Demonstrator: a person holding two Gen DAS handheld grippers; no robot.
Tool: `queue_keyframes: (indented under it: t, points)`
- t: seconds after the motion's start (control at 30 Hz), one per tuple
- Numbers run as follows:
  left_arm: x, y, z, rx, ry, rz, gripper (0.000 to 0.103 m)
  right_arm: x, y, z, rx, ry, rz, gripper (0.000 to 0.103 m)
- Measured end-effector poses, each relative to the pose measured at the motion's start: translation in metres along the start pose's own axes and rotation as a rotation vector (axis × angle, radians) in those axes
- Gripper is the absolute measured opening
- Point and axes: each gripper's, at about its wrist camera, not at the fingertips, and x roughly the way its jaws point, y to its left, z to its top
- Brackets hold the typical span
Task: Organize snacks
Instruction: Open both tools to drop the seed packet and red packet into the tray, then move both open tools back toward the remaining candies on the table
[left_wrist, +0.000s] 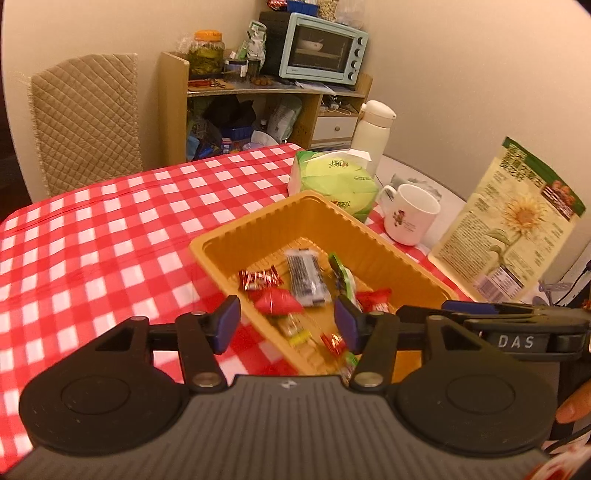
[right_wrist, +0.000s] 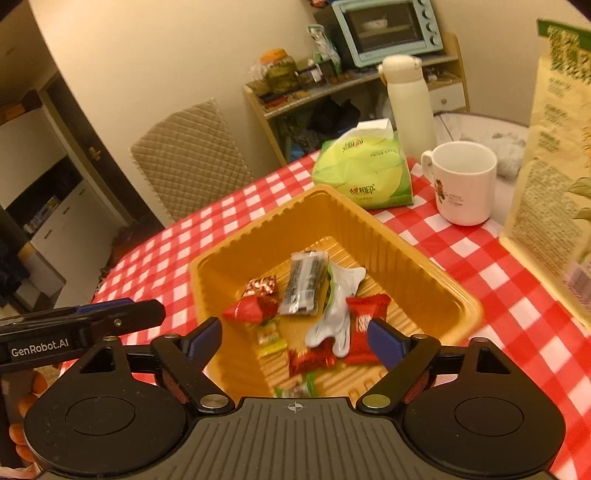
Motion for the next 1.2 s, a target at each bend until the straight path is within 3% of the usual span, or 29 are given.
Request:
queue_keyframes:
  t: [0.23,0.63,1.2]
  points:
    - [-0.056,-0.019,-0.042,-0.027,-0.013,0.019,0.060,-0.053,0.009,-0.036,-0.054,-0.012,0.014,0.090]
    - [-0.141,-0.046,-0.128,-0.099,-0.003,0.076,0.060,-0.120,0.020,-0.104,-0.120,0.030,0.055,0.091]
    - [-0.220,-0.070,-0.220,-0.194,-0.011,0.166,0.060,-0.164,0.047,-0.183,-0.247,0.118,0.139,0.091]
